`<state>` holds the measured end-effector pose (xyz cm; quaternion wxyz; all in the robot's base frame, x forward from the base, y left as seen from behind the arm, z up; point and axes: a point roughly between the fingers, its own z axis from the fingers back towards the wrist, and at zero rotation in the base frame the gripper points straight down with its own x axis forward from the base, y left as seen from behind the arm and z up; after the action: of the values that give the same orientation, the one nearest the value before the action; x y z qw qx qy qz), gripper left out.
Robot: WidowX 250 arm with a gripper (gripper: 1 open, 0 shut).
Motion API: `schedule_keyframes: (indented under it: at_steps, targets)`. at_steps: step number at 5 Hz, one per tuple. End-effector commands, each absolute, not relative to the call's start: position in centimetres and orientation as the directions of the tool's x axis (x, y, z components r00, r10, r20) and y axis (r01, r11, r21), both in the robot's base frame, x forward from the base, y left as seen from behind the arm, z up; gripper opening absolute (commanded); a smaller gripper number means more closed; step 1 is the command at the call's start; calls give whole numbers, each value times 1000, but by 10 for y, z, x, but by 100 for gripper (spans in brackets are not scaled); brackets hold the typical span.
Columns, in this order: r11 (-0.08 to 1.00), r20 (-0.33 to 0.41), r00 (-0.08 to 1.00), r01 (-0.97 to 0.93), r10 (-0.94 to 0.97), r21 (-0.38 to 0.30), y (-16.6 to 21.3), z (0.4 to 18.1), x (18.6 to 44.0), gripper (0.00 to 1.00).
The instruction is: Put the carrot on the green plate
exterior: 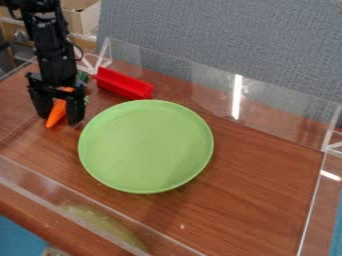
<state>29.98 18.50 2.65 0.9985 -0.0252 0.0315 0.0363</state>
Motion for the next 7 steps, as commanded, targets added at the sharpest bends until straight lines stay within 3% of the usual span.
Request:
schedule_keyframes:
  at_steps: [1, 4, 5, 6, 7]
  targets:
    - [998, -37, 998, -60, 58, -35, 189, 40, 305, 0]
    - [997, -52, 997, -65, 62, -49, 198, 46, 306, 0]
    - [997, -63, 997, -56, 53, -53, 196, 44, 311, 100]
    - [997, -68, 996, -57, 53, -59, 193, 51, 310, 0]
    - [997, -72, 996, -55, 50, -61, 193, 58, 310, 0]
